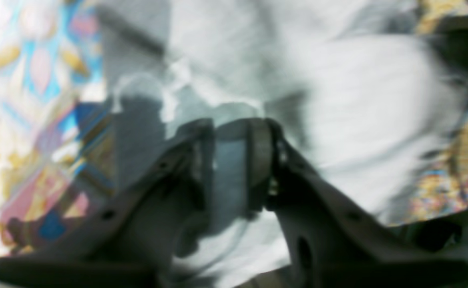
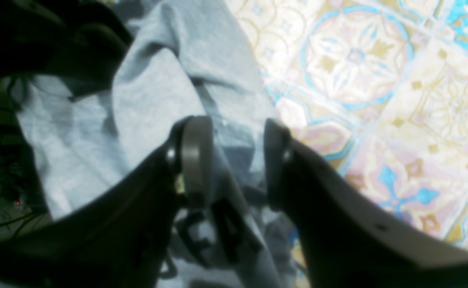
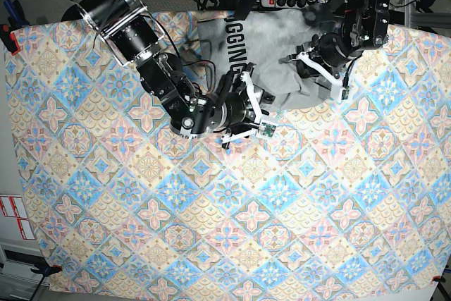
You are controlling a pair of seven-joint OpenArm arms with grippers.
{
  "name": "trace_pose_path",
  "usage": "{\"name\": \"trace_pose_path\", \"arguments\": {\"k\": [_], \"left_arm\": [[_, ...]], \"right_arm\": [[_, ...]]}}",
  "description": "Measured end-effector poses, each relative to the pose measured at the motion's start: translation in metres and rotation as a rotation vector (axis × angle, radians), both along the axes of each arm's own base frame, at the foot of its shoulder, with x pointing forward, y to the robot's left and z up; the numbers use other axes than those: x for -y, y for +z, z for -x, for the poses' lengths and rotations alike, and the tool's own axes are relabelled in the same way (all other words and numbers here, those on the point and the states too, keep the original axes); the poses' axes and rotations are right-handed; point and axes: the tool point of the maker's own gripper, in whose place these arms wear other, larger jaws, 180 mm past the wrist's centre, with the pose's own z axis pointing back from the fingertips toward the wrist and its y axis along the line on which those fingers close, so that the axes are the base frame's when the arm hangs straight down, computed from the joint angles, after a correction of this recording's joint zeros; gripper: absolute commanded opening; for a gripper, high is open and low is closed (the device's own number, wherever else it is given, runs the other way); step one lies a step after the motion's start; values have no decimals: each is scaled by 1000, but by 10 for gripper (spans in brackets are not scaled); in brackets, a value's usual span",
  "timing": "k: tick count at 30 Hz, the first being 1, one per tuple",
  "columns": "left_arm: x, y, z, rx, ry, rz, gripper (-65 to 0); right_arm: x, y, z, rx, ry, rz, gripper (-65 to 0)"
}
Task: Fold the T-shirt properly
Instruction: 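Grasp the bundle with both grippers and lift it off the border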
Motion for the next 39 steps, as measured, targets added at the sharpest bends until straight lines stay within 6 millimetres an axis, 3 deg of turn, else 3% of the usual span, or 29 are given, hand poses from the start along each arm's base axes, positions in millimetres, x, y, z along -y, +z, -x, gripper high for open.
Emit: {"name": "trace_pose_path", "arguments": {"k": [2, 4, 8, 13, 17, 20, 25, 31, 35, 39], "left_arm": [[2, 10, -6, 39, -5, 3, -650], [-9, 11, -5, 37, 15, -5, -650], [-49, 14, -8, 47, 99, -77, -650], [-60, 14, -2, 37, 129, -85, -650], [-56, 8, 11, 3, 120, -80, -650], [-38, 5, 24, -21, 73, -62, -650], [0, -5, 41, -63, -16, -5, -650], [-10, -29, 54, -138, 3, -25, -650], [-14, -39, 60, -173, 14, -29, -650], [-15, -39, 59, -170, 13, -31, -650]], "right_arm": [[2, 1, -4, -1, -18, -7, -441], [5, 3, -8, 1, -32, -11, -441], [7, 2, -10, 3, -37, -6, -441], [6, 2, -9, 2, -36, -7, -441], [4, 1, -7, 0, -27, -6, -441], [1, 2, -6, -1, -23, -11, -445], [0, -16, 8, -43, 8, 28, -564], [-4, -27, 21, -78, 43, 44, -571], [8, -54, 30, -161, 9, 76, -574], [10, -57, 19, -164, -20, 43, -575]]}}
